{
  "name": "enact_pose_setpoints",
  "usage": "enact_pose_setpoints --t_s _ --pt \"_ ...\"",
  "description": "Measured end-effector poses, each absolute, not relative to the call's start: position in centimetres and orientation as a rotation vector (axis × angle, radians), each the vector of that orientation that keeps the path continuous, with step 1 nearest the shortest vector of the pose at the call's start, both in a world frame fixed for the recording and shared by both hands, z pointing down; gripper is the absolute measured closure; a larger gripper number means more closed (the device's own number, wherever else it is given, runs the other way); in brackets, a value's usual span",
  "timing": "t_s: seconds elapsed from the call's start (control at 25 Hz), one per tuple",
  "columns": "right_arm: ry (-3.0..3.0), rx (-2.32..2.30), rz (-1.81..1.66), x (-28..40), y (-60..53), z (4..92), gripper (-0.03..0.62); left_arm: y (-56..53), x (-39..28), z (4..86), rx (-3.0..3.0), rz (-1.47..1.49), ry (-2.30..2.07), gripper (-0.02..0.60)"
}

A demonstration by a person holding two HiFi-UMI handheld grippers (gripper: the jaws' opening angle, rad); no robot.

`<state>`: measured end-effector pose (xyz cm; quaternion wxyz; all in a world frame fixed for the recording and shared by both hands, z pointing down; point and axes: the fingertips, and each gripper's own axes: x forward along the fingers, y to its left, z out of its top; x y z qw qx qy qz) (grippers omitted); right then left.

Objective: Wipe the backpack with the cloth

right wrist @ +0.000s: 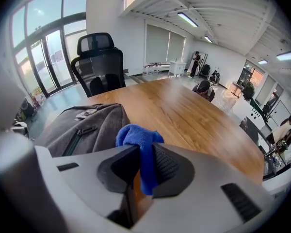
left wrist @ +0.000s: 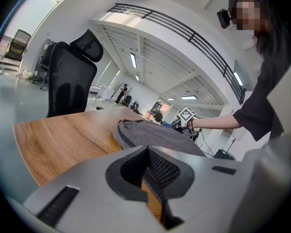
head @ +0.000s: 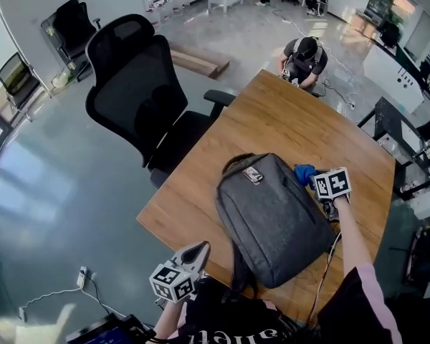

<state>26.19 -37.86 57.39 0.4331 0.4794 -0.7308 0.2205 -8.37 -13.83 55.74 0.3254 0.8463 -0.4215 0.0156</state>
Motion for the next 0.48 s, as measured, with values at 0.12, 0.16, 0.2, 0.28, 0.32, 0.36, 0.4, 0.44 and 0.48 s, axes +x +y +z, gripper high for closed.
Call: enact_pose_setpoints --t_s 0.12,0.16,0.2,0.28,0.32,0.36,0.4,0.44,0.48 --pt "-1.821 1.177 0.526 24.6 -39.8 57.1 0.525 -14.6 -8.9 56.2 2.222 0.06 -1.091 0.581" --pt "-1.82 1.169 0.517 24.1 -40.4 57.0 0.525 -14.8 -9.1 56.3 2.22 0.058 -1.086 0.581" --pt "-1.818 1.16 0.506 23.5 -41.1 57.0 0.525 -15.1 -9.2 56.4 2.217 0.054 -1.082 0.581" --pt "-1.819 1.14 0.485 22.3 -42.4 56.8 0.525 -15.5 -9.6 56.7 2.21 0.045 -1.084 0.581" --pt "-1.82 1.131 0.475 21.7 -43.0 56.8 0.525 -15.8 -9.7 56.8 2.206 0.042 -1.091 0.581" --pt "-1.821 1.122 0.466 21.2 -43.6 56.7 0.525 -16.0 -9.9 57.0 2.202 0.039 -1.1 0.581" --pt "-1.823 1.114 0.456 20.6 -44.2 56.7 0.525 -16.2 -10.2 57.2 2.197 0.038 -1.108 0.581" --pt "-1.825 1.105 0.448 20.0 -44.7 56.7 0.525 -16.3 -10.4 57.4 2.192 0.039 -1.115 0.581" --pt "-1.827 1.096 0.44 19.4 -45.2 56.7 0.525 -16.4 -10.7 57.6 2.185 0.038 -1.121 0.581"
